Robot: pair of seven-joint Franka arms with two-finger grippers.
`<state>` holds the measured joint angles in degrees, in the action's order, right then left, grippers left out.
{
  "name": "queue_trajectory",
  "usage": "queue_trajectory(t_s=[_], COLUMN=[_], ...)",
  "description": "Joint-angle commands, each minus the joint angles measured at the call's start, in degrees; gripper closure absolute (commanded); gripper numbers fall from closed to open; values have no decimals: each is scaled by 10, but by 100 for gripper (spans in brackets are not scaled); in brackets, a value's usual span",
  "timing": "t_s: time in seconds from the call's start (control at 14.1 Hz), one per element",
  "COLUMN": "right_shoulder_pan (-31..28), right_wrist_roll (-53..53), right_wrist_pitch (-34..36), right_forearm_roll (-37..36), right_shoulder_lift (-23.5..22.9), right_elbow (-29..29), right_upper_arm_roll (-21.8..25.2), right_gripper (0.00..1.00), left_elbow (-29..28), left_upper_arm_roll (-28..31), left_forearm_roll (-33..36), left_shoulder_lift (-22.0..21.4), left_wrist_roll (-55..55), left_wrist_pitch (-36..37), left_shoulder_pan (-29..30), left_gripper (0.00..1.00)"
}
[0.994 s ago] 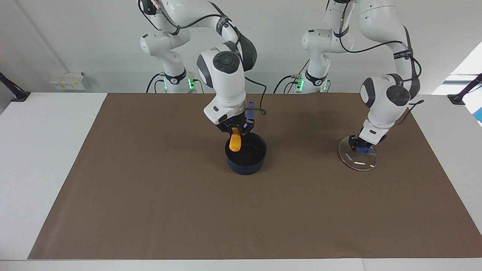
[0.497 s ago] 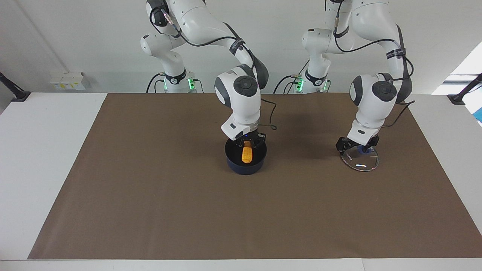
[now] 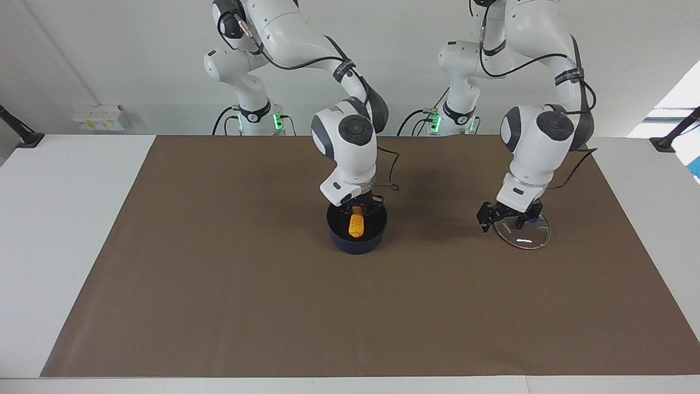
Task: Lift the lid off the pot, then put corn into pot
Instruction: 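Set the lid down with the left gripper while the right gripper carries corn, then lower the corn into the pot and open the right gripper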
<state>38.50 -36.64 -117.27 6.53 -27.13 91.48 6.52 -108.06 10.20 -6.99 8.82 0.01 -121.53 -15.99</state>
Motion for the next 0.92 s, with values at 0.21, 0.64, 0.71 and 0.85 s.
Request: queue_trajectory(t_s=[0.21,0.64,0.71,0.85], right_shoulder_pan=[-4,-4,-7,-24], right_wrist_roll=[11,12,13,33], right_wrist_pitch=[-18,19,20,44], right_forearm_roll=[16,3,0,-1], right_shoulder_lift=[-1,20,31,62], right_elbow=[14,11,12,12], right_upper_arm_roll=[-2,1,3,8], right_gripper=[41,0,0,0], left_elbow=[40,91,120,150], left_upper_arm_roll=[-1,4,2,-2], left_forearm_roll=[-29,-21,-21,-18], left_shoulder_lift=[-9,-21,-20,-26], left_wrist_roll=[89,81,81,81], left_wrist_pitch=[92,156,184,239], left_shoulder_pan=[95,116,115,114], left_gripper=[0,0,0,0])
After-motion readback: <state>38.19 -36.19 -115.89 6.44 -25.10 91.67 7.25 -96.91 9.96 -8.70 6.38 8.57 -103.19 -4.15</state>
